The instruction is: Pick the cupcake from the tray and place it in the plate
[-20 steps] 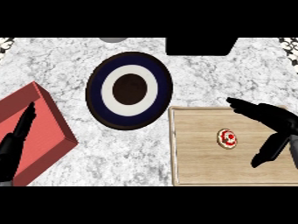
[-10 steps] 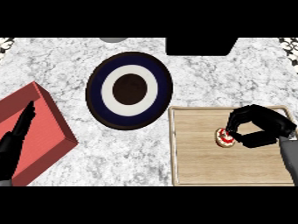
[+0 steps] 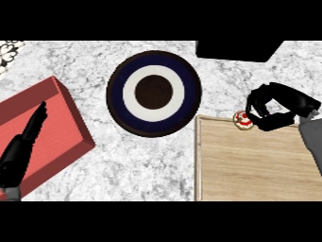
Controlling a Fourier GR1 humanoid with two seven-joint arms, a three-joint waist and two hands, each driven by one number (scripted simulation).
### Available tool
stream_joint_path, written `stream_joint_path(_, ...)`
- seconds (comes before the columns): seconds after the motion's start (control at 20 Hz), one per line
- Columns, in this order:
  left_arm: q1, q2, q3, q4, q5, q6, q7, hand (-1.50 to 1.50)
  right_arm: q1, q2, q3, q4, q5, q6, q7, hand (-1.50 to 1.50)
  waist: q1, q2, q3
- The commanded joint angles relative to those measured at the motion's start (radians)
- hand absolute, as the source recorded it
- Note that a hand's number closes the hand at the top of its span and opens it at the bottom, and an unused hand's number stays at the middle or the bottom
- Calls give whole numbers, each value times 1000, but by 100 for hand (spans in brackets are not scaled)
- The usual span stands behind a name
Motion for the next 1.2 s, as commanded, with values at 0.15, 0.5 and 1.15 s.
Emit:
stream_joint_path(0.15,-63,-19,-36,15,-14,-5,-2,0,-150,-62,41,126,213,-265,-146,150,41,30,4)
stream_joint_path(0.5,-57,5,-9,32,0,-20,-6,0,-260,-87,-73,303,214,-500,-351,150,29,18,3)
stream_joint_path(1.15,-52,12,18,65,-3,-10,-6,0,-507,-15,-177,588,75,-444,-826,150,-5,-3,-2)
